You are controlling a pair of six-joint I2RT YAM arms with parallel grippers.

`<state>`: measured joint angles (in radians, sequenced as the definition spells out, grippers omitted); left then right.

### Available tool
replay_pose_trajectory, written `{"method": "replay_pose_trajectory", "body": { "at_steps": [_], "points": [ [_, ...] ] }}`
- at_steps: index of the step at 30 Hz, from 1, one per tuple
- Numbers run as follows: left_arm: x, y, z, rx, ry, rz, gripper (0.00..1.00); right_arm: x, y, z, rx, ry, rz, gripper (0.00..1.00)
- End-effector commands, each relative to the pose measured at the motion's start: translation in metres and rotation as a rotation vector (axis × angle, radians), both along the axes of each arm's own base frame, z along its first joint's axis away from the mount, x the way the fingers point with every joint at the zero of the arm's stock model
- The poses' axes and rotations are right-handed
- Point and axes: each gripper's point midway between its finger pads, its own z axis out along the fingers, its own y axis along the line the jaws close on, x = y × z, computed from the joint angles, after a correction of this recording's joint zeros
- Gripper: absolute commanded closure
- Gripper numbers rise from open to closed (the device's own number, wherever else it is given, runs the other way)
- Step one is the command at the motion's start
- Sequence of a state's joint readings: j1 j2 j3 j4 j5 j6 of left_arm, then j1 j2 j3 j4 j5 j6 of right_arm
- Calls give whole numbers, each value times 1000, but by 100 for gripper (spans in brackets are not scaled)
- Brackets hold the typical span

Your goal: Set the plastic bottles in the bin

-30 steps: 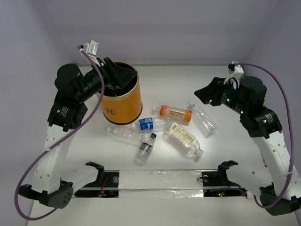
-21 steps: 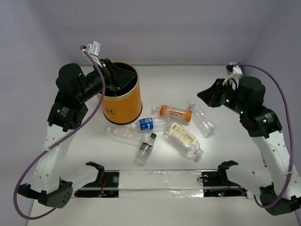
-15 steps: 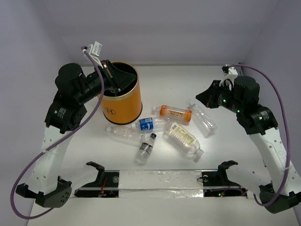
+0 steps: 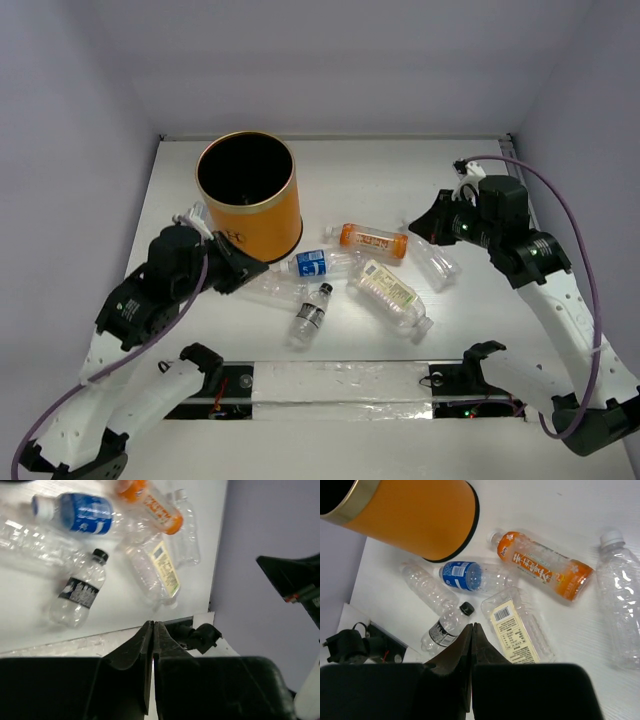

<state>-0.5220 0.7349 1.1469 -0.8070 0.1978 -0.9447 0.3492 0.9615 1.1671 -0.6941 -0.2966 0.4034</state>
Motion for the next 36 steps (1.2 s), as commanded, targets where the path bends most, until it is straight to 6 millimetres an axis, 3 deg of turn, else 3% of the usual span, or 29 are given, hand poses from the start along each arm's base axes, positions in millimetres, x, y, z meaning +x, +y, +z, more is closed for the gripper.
{"method": "replay_pose_trajectory", "body": {
  "at_steps": [1,2,4,5,7,8,9,11,12,15,22,26,30,36],
  "points": [
    [-14,18,-51,-26,219,184,98,-6,13,8,50,-53,80,100],
    [-16,18,-59,-44,243,196,85,-7,14,7,58,-52,85,100],
    [-9,7,-67,-126,271,216,74,-8,15,4,60,-50,94,96],
    [-9,5,-84,-133,305,227,70,-8,15,4,57,-47,96,87],
    [-1,5,-92,-158,312,267,56,-10,15,6,51,-48,107,73],
    [2,9,-106,-144,340,314,50,-11,16,10,52,-58,112,59],
    [3,11,-113,-140,354,336,39,-13,17,13,57,-61,121,51],
    [6,12,-128,-148,385,381,29,-15,17,15,61,-67,131,34],
    [11,11,-131,-164,384,398,19,-18,17,15,66,-68,137,30],
    [19,10,-153,-170,423,451,8,-21,19,9,73,-51,152,22],
    [41,19,-186,-74,426,551,1,-30,18,1,57,-43,177,21],
    [50,35,-208,8,440,616,1,-34,17,-1,51,-41,192,20],
    [61,49,-216,61,421,667,1,-39,16,-4,38,-40,205,18],
    [63,69,-231,198,415,704,1,-44,18,-13,41,-23,234,16]
  ]
}}
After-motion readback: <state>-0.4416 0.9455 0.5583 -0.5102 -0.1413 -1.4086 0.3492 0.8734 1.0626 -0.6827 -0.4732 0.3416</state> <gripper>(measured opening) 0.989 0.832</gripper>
